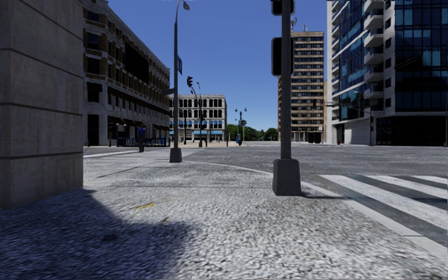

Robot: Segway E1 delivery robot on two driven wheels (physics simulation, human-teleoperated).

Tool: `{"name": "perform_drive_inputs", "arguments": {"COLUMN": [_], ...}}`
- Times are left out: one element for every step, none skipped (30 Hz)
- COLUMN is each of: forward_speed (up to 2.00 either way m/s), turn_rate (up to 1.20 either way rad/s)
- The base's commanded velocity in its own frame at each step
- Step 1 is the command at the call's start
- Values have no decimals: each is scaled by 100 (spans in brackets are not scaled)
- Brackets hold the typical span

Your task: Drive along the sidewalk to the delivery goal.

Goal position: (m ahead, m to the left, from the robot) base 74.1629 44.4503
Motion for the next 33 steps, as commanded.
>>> {"name": "perform_drive_inputs", "arguments": {"forward_speed": [200, 200, 200, 200, 200, 200, 200, 200, 200, 200, 200, 200, 200, 200, 200, 200, 200, 200, 200, 200, 200, 200, 200, 200, 200, 200, 200, 200, 200, 200, 200, 200, 200], "turn_rate": [52, 52, 52, 52, 45, 21, 6, 1, 0, 0, 0, 0, 0, 0, 0, 0, 0, 0, 0, 0, 0, 0, 3, 11, 11, 17, 22, 26, 27, 27, 28, 28, 28]}}
